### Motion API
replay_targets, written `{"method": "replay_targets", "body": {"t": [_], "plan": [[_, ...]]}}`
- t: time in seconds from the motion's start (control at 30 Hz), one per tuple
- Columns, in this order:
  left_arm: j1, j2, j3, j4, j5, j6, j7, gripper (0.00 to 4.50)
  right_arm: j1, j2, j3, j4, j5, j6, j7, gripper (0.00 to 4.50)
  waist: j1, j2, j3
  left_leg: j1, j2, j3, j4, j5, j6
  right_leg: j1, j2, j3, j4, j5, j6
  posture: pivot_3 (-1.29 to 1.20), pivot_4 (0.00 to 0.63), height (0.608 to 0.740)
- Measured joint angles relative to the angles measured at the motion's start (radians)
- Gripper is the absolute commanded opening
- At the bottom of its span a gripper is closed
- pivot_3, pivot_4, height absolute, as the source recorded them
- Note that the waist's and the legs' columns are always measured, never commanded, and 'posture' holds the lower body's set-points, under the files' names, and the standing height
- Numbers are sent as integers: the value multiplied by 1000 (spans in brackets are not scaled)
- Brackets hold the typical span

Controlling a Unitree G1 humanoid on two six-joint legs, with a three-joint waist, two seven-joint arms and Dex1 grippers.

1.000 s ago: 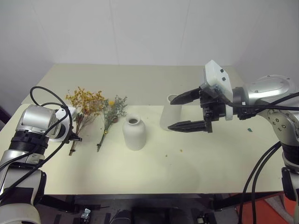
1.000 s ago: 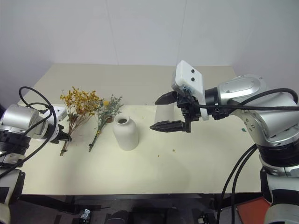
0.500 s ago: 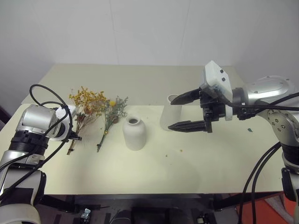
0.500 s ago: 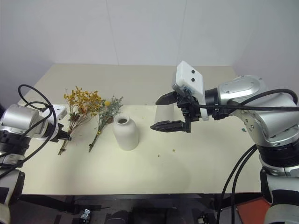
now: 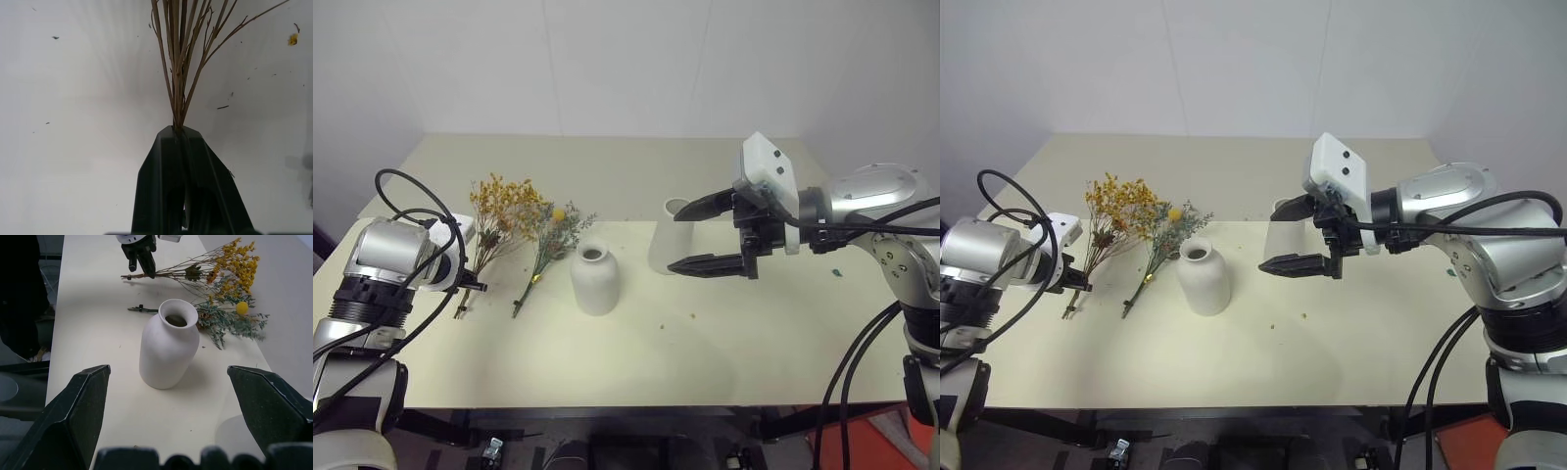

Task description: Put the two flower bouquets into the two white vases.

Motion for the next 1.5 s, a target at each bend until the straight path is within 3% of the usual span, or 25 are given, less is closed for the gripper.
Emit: {"method": "replay_targets", "body": {"t": [0.17,0.33,0.57,0.73,0.97,1.2,1.5], "plan": [[34,-66,174,-147,14,-150,99,29,7,-2,-8,-6,-2,0,-4,4500,1,0,0,0,0,0,0,0,0,0,-1,0,0,0,0,0,150,740],[154,-89,265,-305,-7,-251,93,29,22,-6,-36,-10,-2,1,-16,4500,-2,0,0,0,0,0,0,0,0,0,-1,0,0,0,0,0,150,740],[270,-204,391,-392,-35,-617,84,29,30,-12,-60,-31,-2,2,-49,4500,4,0,0,0,0,0,1,0,0,1,-1,0,-1,1,-1,0,150,740],[229,-283,388,-352,-35,-821,67,29,62,-5,-90,-52,6,9,-101,4500,11,-1,0,0,0,0,2,0,0,2,-1,-1,-2,1,0,0,150,740],[56,-364,303,-181,-12,-1017,21,29,108,5,-134,-117,36,55,-188,4500,11,-1,0,0,-1,0,2,0,0,3,-1,0,-2,1,0,0,150,740],[-90,-487,222,-2,11,-1103,-18,29,139,1,-193,-163,62,113,-269,4500,10,-1,-1,0,-1,0,2,0,0,3,-1,0,-2,1,0,0,150,740],[-191,-614,229,151,-69,-1153,-120,29,271,-124,-301,-206,66,152,-299,4500,3,-1,0,-1,-1,0,2,0,0,3,0,0,-3,1,1,0,150,740]]}}
